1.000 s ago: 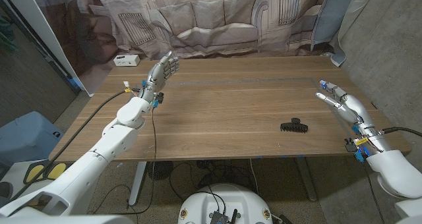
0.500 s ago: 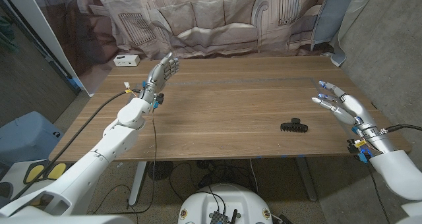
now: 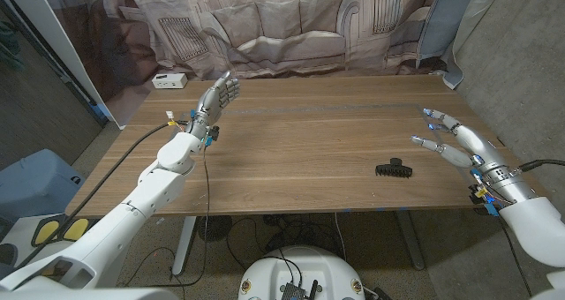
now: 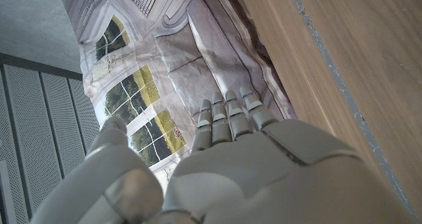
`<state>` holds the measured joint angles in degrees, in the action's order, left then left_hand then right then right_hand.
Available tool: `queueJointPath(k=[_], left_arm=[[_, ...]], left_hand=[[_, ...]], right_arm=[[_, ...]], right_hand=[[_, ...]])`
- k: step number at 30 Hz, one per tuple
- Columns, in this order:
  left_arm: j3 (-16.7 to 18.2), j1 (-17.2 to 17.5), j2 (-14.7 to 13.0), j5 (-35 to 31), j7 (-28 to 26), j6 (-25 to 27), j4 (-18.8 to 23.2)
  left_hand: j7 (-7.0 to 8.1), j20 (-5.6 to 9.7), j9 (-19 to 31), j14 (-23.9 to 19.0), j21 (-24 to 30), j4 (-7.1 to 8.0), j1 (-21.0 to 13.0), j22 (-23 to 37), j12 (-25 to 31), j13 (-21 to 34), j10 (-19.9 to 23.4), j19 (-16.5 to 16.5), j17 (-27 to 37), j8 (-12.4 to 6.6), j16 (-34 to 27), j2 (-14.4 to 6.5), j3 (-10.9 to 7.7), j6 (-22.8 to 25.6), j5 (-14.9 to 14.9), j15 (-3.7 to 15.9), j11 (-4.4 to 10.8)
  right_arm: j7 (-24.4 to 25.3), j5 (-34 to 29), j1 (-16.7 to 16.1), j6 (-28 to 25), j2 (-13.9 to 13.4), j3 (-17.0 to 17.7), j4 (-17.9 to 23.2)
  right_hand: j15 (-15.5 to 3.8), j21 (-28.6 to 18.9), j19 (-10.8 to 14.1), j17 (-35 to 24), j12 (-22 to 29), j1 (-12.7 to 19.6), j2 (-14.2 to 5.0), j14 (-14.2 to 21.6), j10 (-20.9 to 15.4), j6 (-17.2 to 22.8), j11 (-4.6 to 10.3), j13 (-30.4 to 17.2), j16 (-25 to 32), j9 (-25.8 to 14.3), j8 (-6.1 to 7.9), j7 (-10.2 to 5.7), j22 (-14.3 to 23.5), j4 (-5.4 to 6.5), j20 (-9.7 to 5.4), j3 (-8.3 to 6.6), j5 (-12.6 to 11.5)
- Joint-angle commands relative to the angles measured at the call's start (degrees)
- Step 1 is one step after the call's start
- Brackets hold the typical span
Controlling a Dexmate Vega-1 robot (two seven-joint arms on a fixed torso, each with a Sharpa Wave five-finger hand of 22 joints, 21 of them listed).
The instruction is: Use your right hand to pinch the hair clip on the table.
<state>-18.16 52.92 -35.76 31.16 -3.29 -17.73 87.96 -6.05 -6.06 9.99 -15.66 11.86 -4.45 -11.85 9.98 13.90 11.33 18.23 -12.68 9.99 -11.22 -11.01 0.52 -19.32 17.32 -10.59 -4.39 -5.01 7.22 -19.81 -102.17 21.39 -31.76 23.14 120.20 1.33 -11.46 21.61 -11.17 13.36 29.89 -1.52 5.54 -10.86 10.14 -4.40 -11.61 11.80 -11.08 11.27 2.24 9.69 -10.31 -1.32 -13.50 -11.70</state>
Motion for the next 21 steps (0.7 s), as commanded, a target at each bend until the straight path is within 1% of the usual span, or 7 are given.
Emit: queueJointPath(k=[1,3,14,21], left_arm=[[-0.2,0.2,0.0,-0.3,-0.4,0.0,0.2],[-0.2,0.2,0.0,-0.4,-0.4,0.1,0.2],[-0.4,0.4,0.1,-0.7,-0.9,0.4,0.6],[-0.4,0.6,0.1,-0.5,-0.9,0.4,0.4]], left_hand=[[-0.03,0.06,0.3,-0.5,-0.1,-0.35,-0.2,0.3,-0.3,0.1,0.6,0.3,0.3,-0.04,0.0,-0.7,-0.36,0.4,0.2,0.25,0.14],[-0.03,0.04,0.3,-0.5,-0.1,-0.38,-0.2,0.3,-0.3,0.1,0.6,0.3,0.3,-0.03,0.0,-0.7,-0.37,0.5,0.2,0.25,0.23],[0.01,0.06,0.3,-0.5,-0.2,-0.46,-0.2,0.3,-0.3,0.1,0.7,0.2,0.3,0.01,0.1,-0.8,-0.42,0.6,0.2,0.29,0.14],[0.0,-0.03,0.3,-0.5,-0.2,-0.53,-0.3,0.3,-0.4,0.1,0.8,0.3,0.3,0.04,0.1,-0.9,-0.46,0.6,0.2,0.3,0.27]], right_arm=[[-4.3,-6.2,-0.8,-2.9,-1.0,3.3,4.3],[-5.4,-7.0,-0.8,-3.6,-1.2,3.6,4.9],[-10.3,-9.9,-0.1,-6.4,-1.9,5.0,7.4],[-14.3,-11.9,0.1,-9.7,-2.5,5.3,9.6]], right_hand=[[0.0,0.3,0.3,-0.2,0.0,0.9,0.41,0.0,0.2,0.5,0.46,-0.1,-0.2,-0.1,0.51,0.08,0.1,0.14,0.02,-0.5,-0.3],[0.05,0.4,0.0,-0.2,-0.1,1.0,0.6,-0.2,0.4,0.4,0.49,-0.1,-0.3,-0.1,0.44,-0.13,0.1,0.21,0.16,-0.49,-0.3],[0.09,0.8,-1.3,-0.3,-0.4,1.3,1.38,-1.5,0.9,-0.1,0.88,-0.2,-0.7,-0.2,0.25,-0.27,0.2,0.51,0.66,-0.44,-0.2],[0.33,1.1,-2.4,-0.3,-0.4,1.4,1.73,-2.3,0.9,-0.4,0.81,-0.2,-1.0,-0.2,0.13,-0.27,0.2,0.68,0.87,-0.4,-0.2]])
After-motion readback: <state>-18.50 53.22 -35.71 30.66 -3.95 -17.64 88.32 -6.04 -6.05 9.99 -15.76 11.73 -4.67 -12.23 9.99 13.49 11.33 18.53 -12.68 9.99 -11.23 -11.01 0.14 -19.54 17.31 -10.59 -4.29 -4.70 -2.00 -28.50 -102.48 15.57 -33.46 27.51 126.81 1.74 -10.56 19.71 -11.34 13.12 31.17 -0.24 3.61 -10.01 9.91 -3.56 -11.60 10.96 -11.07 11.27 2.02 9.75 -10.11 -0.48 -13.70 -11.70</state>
